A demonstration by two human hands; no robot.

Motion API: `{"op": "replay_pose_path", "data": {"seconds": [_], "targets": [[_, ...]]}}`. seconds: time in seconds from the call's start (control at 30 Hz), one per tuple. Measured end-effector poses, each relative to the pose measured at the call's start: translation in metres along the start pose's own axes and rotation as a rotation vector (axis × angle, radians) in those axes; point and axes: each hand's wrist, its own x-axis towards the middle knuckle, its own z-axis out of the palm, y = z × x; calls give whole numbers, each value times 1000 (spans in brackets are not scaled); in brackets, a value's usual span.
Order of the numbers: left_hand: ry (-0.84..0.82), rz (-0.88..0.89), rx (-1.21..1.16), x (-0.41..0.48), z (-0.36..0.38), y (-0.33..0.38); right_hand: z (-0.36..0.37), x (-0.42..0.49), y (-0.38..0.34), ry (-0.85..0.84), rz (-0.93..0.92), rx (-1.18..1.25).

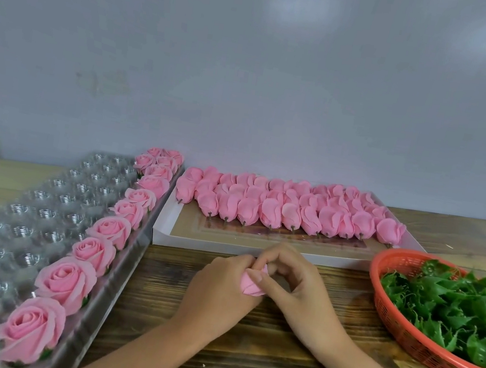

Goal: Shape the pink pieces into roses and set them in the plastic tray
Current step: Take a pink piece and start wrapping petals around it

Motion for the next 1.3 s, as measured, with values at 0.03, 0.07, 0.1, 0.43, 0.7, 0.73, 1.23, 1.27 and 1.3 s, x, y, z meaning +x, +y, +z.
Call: {"op": "replay_pose_path", "data": {"seconds": [0.03, 0.07, 0.1, 0.43, 0.7, 0.73, 1.23, 1.27, 1.3], "targets": [[-12, -12, -36, 1, 0, 0, 0, 0, -1, 0, -28, -25], [-27, -22, -72, 1, -1, 0, 0, 0, -2, 2, -57, -48], [-42, -30, -103, 2, -1, 0, -1, -1, -2, 5, -81, -67], [41, 12, 47, -2, -2, 3, 1, 0, 2, 30, 75, 49], [-29, 8, -28, 0, -2, 3, 0, -1, -3, 15, -92, -80], [-31, 6, -49, 0, -2, 3, 0, -1, -4, 17, -112, -101], [23, 8, -90, -1, -2, 3, 0, -2, -7, -17, -117, -176], [24, 1, -92, -1, -2, 2, 0, -2, -7, -15, -116, -174], [20, -5, -95, 0, -2, 2, 0, -2, -6, -7, -112, -166]]}}
